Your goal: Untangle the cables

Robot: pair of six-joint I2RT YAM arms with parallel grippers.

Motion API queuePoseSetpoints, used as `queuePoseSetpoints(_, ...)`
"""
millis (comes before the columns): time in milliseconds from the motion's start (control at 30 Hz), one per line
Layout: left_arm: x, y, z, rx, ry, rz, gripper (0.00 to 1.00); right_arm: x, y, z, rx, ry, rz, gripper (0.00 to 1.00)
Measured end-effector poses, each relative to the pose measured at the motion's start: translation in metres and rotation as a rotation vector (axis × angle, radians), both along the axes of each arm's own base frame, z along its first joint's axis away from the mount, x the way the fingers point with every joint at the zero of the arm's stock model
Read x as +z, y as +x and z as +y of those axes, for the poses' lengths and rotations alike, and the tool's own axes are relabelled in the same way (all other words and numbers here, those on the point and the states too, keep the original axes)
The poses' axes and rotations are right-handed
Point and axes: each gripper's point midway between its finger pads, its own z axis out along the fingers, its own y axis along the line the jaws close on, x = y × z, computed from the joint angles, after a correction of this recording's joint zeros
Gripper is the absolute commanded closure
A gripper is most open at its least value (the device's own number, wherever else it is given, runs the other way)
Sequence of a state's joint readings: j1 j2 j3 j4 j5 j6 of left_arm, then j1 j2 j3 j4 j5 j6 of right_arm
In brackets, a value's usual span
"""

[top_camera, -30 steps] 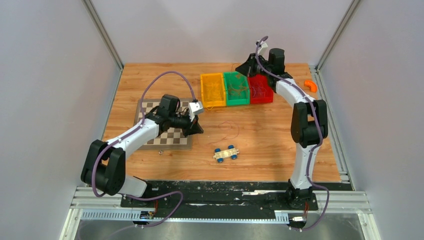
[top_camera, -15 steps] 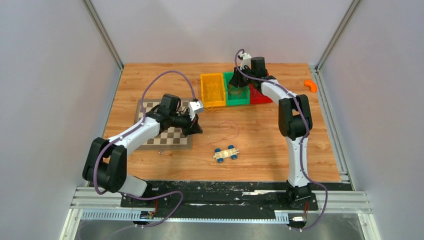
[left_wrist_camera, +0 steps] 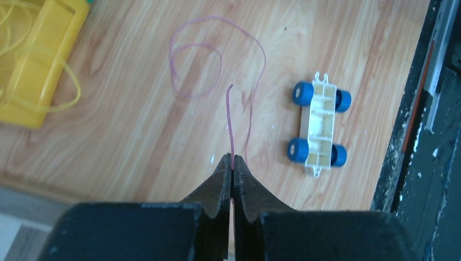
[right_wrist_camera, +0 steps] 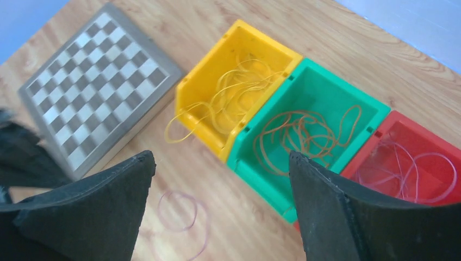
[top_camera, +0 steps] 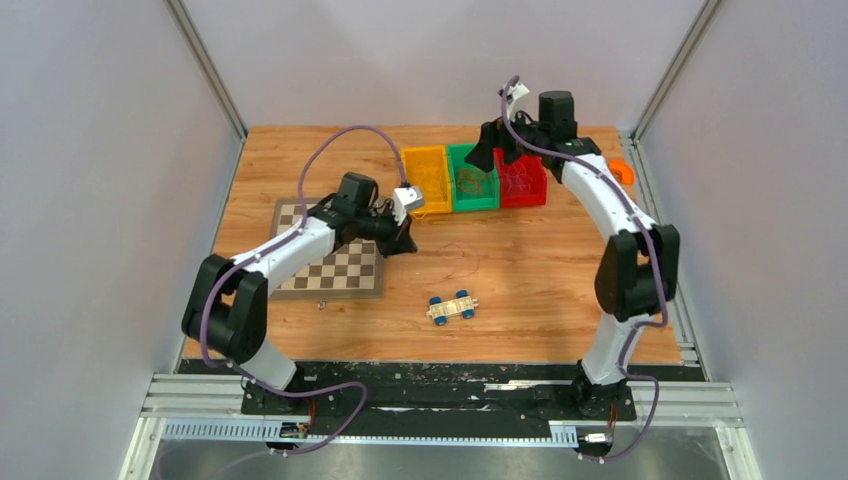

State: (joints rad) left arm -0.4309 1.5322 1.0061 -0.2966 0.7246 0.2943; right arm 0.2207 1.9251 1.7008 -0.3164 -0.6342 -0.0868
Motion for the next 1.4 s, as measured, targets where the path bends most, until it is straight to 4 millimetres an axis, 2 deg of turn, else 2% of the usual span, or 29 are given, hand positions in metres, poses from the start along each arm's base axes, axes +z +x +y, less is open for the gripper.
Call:
queuePoseSetpoints(100, 0.004, 0.011, -0.029, -0.022, 0.001, 0.004, 0.99, 0.031, -0.036, -0.012, 0.034, 0.003, -0.038, 0.06)
queuePoseSetpoints(167, 0.011, 0.022, -0.056, -0.034, -0.021, 0.001, 1.00, 0.039, -0.054, -0.023, 0.041, 0.005, -0.042, 0.06)
queuePoseSetpoints(267, 0.022, 0.040, -0.096, -0.054, -0.056, -0.025, 1.00, 0.033, -0.069, -0.043, 0.027, 0.007, -0.006, 0.07)
queuePoseSetpoints(367, 0.027, 0.064, -0.137, -0.080, -0.069, -0.071, 0.96, 0.018, -0.068, -0.075, -0.038, 0.003, 0.049, 0.07)
queuePoseSetpoints(433, 0.022, 0.081, -0.165, -0.094, -0.067, -0.087, 0.85, 0.009, -0.067, -0.096, -0.084, 0.001, 0.080, 0.07)
queuePoseSetpoints(467, 0.015, 0.089, -0.174, -0.095, -0.060, -0.089, 0.75, 0.005, -0.068, -0.107, -0.105, 0.000, 0.096, 0.07)
queuePoseSetpoints(533, -0.007, 0.093, -0.183, -0.095, -0.026, -0.065, 0.61, 0.002, -0.072, -0.122, -0.132, -0.007, 0.119, 0.07)
queuePoseSetpoints(567, -0.026, 0.090, -0.182, -0.091, 0.008, -0.029, 0.53, 0.002, -0.075, -0.129, -0.143, -0.015, 0.125, 0.07)
queuePoseSetpoints(667, -0.055, 0.078, -0.170, -0.076, 0.081, 0.047, 0.39, 0.004, -0.084, -0.134, -0.146, -0.038, 0.130, 0.07)
queuePoseSetpoints(733, -0.057, 0.075, -0.164, -0.069, 0.093, 0.063, 0.27, 0.006, -0.091, -0.133, -0.145, -0.046, 0.138, 0.07)
queuePoseSetpoints(800, -0.048, 0.071, -0.157, -0.052, 0.091, 0.071, 0.17, 0.005, -0.097, -0.132, -0.148, -0.047, 0.154, 0.05)
queuePoseSetpoints(833, -0.038, 0.068, -0.155, -0.044, 0.082, 0.070, 0.11, 0.002, -0.101, -0.132, -0.150, -0.044, 0.171, 0.02)
queuePoseSetpoints(900, -0.004, 0.066, -0.149, -0.023, 0.041, 0.043, 0.06, -0.008, -0.110, -0.128, -0.155, -0.032, 0.221, 0.00)
queuePoseSetpoints(1067, 0.108, 0.058, -0.129, 0.031, -0.139, -0.076, 0.06, -0.059, -0.130, -0.114, -0.201, -0.095, 0.392, 0.00)
queuePoseSetpoints(1133, 0.138, 0.050, -0.110, 0.066, -0.218, -0.079, 0.06, -0.080, -0.136, -0.100, -0.192, -0.150, 0.438, 0.00)
queuePoseSetpoints(1167, 0.145, 0.049, -0.100, 0.090, -0.243, -0.071, 0.06, -0.090, -0.138, -0.092, -0.187, -0.180, 0.458, 0.00)
queuePoseSetpoints(1200, 0.147, 0.048, -0.085, 0.124, -0.268, -0.052, 0.05, -0.100, -0.139, -0.086, -0.185, -0.209, 0.475, 0.00)
queuePoseSetpoints(1267, 0.139, 0.046, -0.066, 0.169, -0.273, -0.013, 0.05, -0.118, -0.139, -0.075, -0.187, -0.266, 0.496, 0.00)
queuePoseSetpoints(1333, 0.117, 0.045, -0.047, 0.220, -0.245, 0.037, 0.05, -0.135, -0.139, -0.066, -0.197, -0.320, 0.511, 0.00)
queuePoseSetpoints(1400, 0.095, 0.035, -0.038, 0.236, -0.206, 0.090, 0.05, -0.151, -0.135, -0.063, -0.222, -0.358, 0.527, 0.00)
